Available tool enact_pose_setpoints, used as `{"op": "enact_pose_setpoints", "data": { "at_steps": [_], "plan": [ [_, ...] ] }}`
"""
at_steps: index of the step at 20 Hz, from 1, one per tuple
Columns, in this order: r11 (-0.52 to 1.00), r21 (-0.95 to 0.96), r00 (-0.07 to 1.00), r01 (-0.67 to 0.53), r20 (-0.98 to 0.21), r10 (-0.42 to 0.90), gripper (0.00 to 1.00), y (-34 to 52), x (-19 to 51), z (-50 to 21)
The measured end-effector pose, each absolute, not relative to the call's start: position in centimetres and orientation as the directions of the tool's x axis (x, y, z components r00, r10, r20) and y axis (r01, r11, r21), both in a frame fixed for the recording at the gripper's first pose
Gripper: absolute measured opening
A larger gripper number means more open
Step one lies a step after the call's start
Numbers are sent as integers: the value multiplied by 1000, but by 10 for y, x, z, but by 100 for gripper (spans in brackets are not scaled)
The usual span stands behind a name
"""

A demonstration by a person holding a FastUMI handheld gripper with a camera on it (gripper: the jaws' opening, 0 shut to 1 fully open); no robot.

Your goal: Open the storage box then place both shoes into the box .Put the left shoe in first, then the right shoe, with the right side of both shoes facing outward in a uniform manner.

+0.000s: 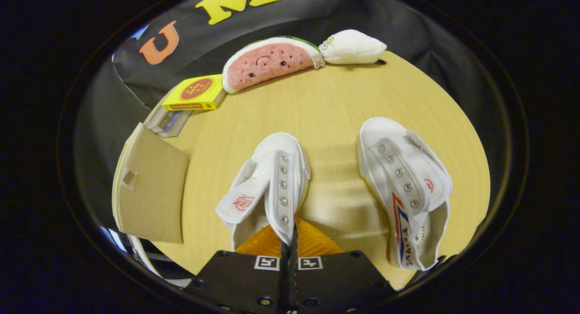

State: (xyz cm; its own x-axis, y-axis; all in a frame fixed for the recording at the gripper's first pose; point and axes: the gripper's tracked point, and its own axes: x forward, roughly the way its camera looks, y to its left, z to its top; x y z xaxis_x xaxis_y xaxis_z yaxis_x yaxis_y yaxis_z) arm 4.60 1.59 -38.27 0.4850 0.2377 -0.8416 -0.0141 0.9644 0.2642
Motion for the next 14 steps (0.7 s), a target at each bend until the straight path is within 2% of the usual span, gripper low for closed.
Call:
{"op": "enact_pose_setpoints", "data": {
  "at_steps": [5,14],
  "plan": [
    [924,380,493,38,-812,313,0,61,15,-341],
    [847,531,607,29,-682,407,0,175,-13,-221]
  ]
}}
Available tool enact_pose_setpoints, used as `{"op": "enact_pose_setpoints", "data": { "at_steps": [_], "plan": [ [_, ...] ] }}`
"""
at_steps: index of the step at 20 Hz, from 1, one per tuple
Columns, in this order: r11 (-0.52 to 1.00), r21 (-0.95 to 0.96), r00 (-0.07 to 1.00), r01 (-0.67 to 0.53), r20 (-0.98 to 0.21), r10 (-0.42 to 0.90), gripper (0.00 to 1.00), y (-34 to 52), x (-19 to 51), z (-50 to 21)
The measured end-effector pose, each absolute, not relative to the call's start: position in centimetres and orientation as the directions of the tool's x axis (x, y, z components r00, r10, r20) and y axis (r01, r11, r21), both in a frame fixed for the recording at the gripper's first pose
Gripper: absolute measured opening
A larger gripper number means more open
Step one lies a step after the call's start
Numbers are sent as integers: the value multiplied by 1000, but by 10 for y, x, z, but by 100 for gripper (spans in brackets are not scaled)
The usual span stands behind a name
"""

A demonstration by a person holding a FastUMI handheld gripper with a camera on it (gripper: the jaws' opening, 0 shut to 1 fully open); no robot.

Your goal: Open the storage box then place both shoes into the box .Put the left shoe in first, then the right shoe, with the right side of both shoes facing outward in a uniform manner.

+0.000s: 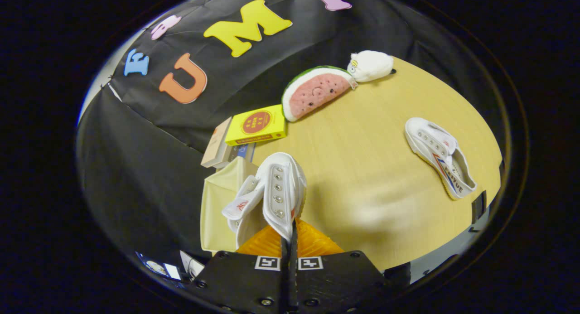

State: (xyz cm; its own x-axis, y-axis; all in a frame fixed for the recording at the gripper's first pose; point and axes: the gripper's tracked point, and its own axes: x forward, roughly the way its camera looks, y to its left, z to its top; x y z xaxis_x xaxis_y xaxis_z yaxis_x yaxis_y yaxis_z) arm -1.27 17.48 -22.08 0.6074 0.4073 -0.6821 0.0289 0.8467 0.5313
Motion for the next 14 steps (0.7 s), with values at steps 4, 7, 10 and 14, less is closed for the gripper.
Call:
{"op": "enact_pose_setpoints", "data": {
  "at_steps": [4,7,10,14],
  "plan": [
    [838,544,656,46,-649,385,0,235,2,-192],
    [838,541,690,64,-631,355,0,284,15,-187],
    [838,540,699,77,-628,340,0,330,17,-196],
    [848,524,679,82,-652,337,0,372,11,-223]
  ]
}}
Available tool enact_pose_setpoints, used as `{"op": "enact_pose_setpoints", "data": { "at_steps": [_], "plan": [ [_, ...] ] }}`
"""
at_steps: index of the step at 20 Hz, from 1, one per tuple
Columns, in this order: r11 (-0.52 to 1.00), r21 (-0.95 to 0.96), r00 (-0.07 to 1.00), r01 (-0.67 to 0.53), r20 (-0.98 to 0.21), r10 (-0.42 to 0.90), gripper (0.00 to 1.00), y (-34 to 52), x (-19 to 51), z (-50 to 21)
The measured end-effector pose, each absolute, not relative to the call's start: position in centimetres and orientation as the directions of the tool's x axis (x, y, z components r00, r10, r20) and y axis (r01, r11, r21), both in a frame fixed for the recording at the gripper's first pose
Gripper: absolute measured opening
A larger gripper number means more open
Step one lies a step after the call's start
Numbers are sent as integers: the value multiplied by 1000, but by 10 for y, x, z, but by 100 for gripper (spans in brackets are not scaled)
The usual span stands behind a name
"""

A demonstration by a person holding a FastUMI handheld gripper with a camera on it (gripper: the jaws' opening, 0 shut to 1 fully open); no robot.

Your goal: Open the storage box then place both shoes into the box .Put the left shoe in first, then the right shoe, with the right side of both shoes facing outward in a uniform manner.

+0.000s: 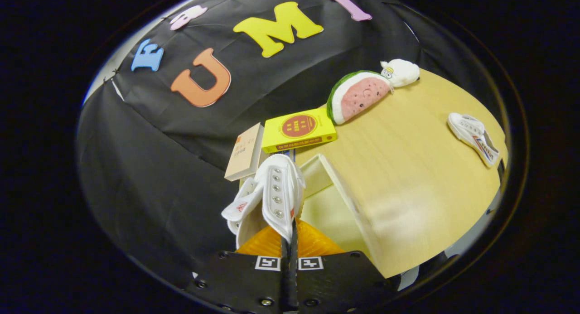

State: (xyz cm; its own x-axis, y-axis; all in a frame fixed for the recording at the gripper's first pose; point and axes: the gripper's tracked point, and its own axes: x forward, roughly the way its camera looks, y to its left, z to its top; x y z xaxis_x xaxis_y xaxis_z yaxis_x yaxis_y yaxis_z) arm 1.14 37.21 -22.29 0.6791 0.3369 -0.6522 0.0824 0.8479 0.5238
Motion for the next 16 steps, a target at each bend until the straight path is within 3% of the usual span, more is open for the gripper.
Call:
{"op": "enact_pose_setpoints", "data": {
  "at_steps": [16],
  "plan": [
    [874,451,637,180,-731,246,0,405,17,-301]
  ]
}}
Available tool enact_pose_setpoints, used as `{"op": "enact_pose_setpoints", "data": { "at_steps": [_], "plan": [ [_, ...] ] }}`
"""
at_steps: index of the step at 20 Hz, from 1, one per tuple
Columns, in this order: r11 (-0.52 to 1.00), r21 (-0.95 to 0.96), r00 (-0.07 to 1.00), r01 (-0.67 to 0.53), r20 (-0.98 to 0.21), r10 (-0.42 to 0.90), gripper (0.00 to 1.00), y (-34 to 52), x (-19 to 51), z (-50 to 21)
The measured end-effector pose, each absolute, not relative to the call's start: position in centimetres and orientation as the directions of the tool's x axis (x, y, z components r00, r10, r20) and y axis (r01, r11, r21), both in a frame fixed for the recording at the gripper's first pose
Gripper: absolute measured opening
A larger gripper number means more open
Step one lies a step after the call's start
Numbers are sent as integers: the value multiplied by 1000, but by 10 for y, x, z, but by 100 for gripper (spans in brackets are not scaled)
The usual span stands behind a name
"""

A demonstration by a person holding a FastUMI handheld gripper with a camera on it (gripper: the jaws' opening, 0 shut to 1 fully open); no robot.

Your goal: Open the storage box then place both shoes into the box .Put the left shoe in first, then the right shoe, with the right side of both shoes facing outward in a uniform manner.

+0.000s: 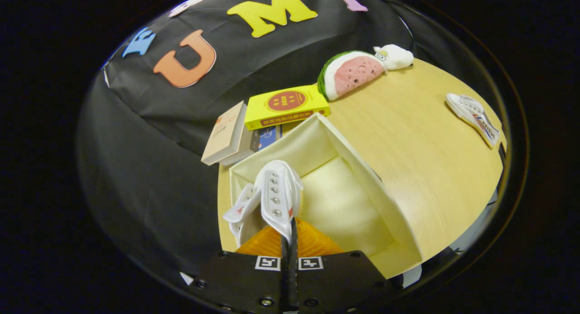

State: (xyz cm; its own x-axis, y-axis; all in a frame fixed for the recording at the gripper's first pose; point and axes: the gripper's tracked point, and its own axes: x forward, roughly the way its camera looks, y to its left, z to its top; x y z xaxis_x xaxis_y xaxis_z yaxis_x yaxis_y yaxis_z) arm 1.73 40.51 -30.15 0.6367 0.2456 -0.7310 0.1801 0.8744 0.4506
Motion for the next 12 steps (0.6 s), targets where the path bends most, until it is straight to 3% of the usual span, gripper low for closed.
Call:
{"op": "enact_pose_setpoints", "data": {
  "at_steps": [6,7,8,11,12],
  "plan": [
    [876,446,566,183,-776,277,0,424,13,-326],
    [873,457,570,172,-769,290,11,426,14,-321],
    [877,455,576,153,-762,295,15,426,16,-318],
    [895,441,605,73,-733,311,78,426,18,-293],
    [901,432,628,43,-713,312,85,424,17,-282]
  ]
}}
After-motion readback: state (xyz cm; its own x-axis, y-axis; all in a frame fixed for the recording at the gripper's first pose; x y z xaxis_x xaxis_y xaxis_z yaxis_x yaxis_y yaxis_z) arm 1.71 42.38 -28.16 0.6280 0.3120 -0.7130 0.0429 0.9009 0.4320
